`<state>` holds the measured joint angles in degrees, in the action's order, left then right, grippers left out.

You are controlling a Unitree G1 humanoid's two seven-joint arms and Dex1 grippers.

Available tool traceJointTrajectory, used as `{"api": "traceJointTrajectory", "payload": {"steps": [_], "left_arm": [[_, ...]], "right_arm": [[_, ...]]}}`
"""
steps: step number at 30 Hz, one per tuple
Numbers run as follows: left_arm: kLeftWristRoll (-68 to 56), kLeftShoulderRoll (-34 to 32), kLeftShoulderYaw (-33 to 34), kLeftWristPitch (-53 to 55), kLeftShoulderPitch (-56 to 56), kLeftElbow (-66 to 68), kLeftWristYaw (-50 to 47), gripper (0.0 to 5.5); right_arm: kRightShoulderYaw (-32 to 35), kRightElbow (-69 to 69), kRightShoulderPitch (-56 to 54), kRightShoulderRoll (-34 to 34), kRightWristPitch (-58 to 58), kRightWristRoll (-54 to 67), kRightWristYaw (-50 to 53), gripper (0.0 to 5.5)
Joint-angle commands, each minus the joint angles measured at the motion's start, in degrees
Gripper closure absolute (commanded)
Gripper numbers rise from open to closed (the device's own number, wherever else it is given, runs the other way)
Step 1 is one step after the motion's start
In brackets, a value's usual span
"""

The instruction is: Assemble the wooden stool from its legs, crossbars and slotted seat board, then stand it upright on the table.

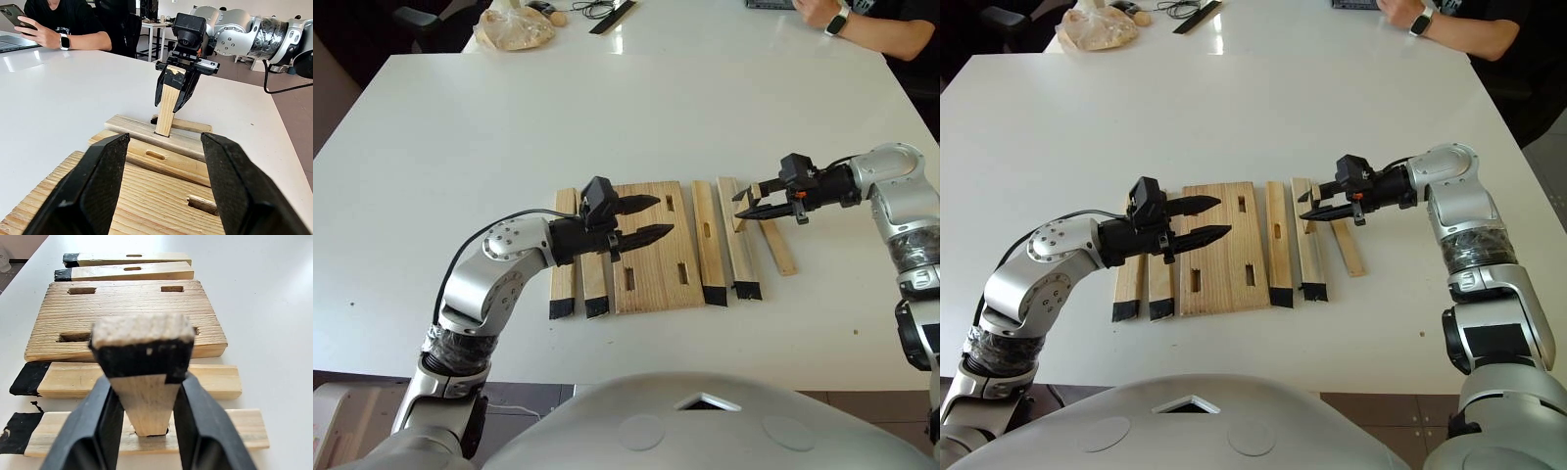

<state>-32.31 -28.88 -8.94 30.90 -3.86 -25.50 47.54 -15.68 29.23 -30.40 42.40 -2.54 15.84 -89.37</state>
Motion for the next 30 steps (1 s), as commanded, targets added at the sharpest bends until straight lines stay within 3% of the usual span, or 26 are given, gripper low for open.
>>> {"api": "traceJointTrajectory", "payload": {"steps": [1,7,12,15,17,24,30], "left_arm": [[0.2,-0.5,-0.6,0.6,-0.1,-1.4,-0.2,2.79],[0.4,-0.5,-0.3,0.5,0.1,-0.6,-0.3,2.79],[1.4,-0.1,-0.9,0.3,-0.5,-0.2,-1.0,2.79],[1.7,-0.4,-0.8,0.2,-0.9,0.4,-0.7,2.79],[1.8,-0.6,-0.7,0.1,-0.9,0.7,-0.5,2.79],[2.2,-0.7,0.0,0.0,-0.7,0.8,-0.9,2.79],[3.6,0.3,-0.3,-1.1,-0.9,1.9,-2.2,2.79]], "right_arm": [[-6.4,3.8,8.2,0.7,1.2,-8.6,0.1,4.2],[-3.1,4.2,5.5,-1.7,4.3,-5.0,3.0,4.2],[-2.8,5.3,5.3,-3.4,4.1,-6.3,4.2,3.18],[-2.7,6.1,6.0,-3.9,3.1,-7.6,6.2,2.77],[-2.0,6.0,6.2,-4.0,3.5,-7.3,7.0,2.77],[10.0,-13.1,8.8,0.9,18.6,7.4,4.7,2.77],[18.2,-27.2,6.5,1.8,30.0,17.6,9.3,2.77]]}}
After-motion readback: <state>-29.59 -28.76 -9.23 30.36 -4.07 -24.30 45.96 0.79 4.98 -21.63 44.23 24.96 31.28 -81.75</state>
